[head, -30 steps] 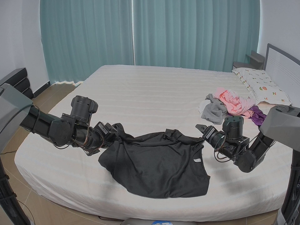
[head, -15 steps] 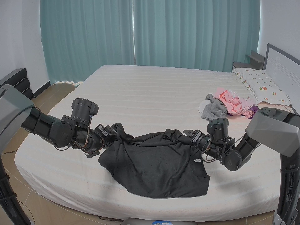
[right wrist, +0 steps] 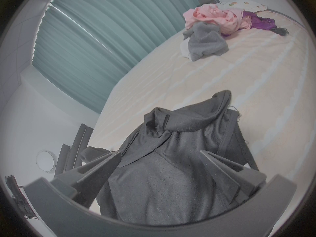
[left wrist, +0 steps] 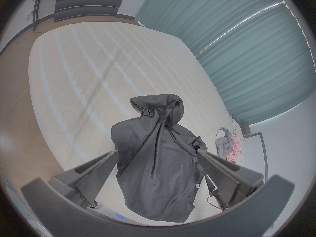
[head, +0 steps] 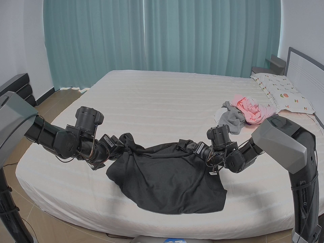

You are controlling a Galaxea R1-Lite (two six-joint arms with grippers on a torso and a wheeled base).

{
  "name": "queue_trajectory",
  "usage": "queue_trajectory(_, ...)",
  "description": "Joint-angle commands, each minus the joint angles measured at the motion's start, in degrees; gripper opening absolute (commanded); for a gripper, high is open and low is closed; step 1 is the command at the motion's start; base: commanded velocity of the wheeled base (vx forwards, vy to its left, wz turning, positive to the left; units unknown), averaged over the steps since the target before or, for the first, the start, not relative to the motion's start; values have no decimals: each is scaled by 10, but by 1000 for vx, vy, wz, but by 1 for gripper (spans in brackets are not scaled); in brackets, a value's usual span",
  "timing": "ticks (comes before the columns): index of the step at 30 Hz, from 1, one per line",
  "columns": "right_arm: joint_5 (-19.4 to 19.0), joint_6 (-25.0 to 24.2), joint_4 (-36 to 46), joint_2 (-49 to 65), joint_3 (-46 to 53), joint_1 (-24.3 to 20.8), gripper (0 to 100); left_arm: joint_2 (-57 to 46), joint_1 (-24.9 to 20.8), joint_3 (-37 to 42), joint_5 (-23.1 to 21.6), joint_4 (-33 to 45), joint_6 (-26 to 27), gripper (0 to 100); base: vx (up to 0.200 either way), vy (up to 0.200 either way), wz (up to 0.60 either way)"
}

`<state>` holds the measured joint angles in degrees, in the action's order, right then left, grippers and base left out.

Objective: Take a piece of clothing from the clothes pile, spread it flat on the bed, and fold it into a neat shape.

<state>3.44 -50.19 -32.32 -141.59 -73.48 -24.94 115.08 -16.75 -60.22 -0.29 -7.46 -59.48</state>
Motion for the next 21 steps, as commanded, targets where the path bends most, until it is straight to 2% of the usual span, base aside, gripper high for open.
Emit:
queue_trajectory(1, -6, 0, 29, -28, -44, -1, 100, 16, 2, -3, 2, -6, 1, 100, 0, 0, 0)
queue_trajectory(10, 11, 2, 112, -105, -185, -5, 100, 16, 3, 4, 3, -30, 2, 100, 0, 0, 0)
queue_trajectory(11, 32, 4, 123, -132, -236, 2, 100, 16, 6, 5, 3, -30, 2, 100, 0, 0, 0)
queue_trajectory(13, 51, 7, 138, -155, -281, 15, 100, 15, 10, 5, 3, -31, 3, 100, 0, 0, 0)
queue_trajectory(14, 75, 7, 144, -175, -328, 26, 100, 14, 14, 4, 3, -31, 4, 100, 0, 0, 0)
queue_trajectory(15, 77, 7, 145, -177, -334, 27, 100, 14, 15, 4, 3, -31, 4, 100, 0, 0, 0)
queue_trajectory(16, 113, 7, 147, -198, -397, 46, 100, 13, 18, 5, 3, -31, 5, 100, 0, 0, 0)
queue_trajectory(17, 113, 7, 147, -198, -397, 46, 100, 13, 18, 5, 3, -31, 5, 100, 0, 0, 0)
queue_trajectory(19, 150, 15, 120, -198, -411, 83, 100, 16, 22, 5, 3, -30, 5, 100, 0, 0, 0)
queue_trajectory(21, 150, 18, 73, -185, -411, 102, 100, 17, 24, 5, 3, -31, 5, 100, 0, 0, 0)
